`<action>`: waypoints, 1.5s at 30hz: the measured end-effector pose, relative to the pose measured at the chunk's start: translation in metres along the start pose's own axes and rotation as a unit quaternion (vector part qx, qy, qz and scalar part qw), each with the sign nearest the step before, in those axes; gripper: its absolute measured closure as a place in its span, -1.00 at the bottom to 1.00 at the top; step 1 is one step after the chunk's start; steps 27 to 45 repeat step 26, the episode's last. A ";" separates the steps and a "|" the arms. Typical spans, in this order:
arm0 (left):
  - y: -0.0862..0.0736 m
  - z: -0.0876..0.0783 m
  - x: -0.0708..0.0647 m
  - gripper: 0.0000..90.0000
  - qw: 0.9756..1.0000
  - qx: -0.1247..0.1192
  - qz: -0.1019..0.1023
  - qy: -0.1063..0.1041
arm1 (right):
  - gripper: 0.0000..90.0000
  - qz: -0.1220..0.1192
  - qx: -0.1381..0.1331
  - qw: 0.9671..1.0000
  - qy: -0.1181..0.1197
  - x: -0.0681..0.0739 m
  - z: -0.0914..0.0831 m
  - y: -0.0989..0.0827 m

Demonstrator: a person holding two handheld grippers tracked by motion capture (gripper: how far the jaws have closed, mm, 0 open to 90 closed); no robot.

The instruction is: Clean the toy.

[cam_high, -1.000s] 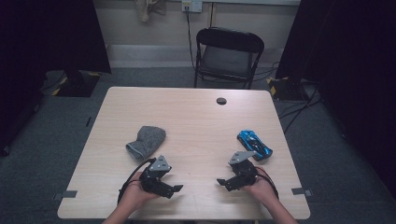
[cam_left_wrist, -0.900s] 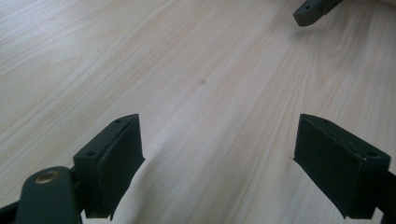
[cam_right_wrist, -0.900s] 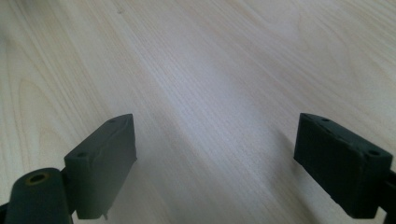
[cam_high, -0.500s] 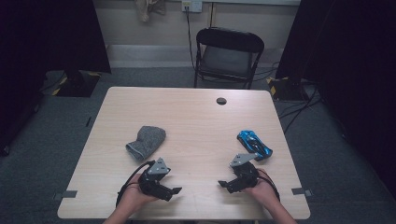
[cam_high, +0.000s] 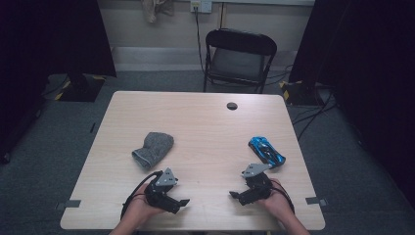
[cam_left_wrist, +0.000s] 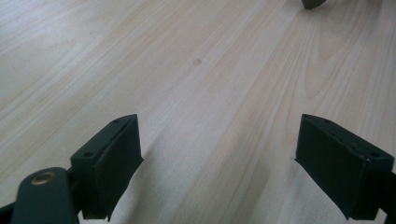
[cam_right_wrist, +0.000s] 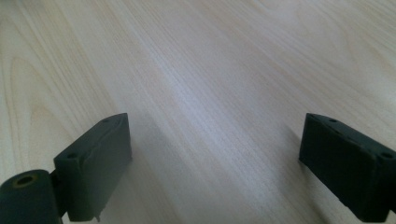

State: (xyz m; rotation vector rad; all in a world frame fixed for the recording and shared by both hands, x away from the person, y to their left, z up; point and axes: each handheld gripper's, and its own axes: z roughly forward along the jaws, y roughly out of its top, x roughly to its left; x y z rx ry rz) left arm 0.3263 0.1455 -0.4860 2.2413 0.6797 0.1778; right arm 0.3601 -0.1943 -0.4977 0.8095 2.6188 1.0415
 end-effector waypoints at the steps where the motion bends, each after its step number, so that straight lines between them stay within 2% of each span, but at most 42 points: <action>1: -0.001 0.001 0.000 -0.71 1.000 0.004 0.004 0.002 | -0.83 0.000 -0.003 1.000 0.000 0.000 0.000 -0.001; 6: -0.005 0.004 0.000 -0.72 1.000 0.019 0.014 0.015 | -0.85 0.001 -0.019 1.000 0.000 -0.001 0.000 -0.005; 13: -0.011 0.006 0.004 -0.82 0.999 0.010 0.030 0.021 | -0.86 0.001 -0.023 1.000 0.001 -0.001 0.000 -0.007; 15: -0.013 0.008 0.005 -0.90 0.999 0.002 0.030 0.018 | -0.86 0.001 -0.023 1.000 0.001 -0.001 0.000 -0.007; 19: -0.013 0.009 0.007 -0.98 0.999 0.007 0.030 0.019 | -0.86 0.001 -0.023 1.000 0.001 -0.001 0.000 -0.007; 45: -0.012 0.009 0.008 -1.00 0.999 0.009 0.031 0.017 | -0.86 0.001 -0.023 1.000 0.000 -0.001 0.000 -0.007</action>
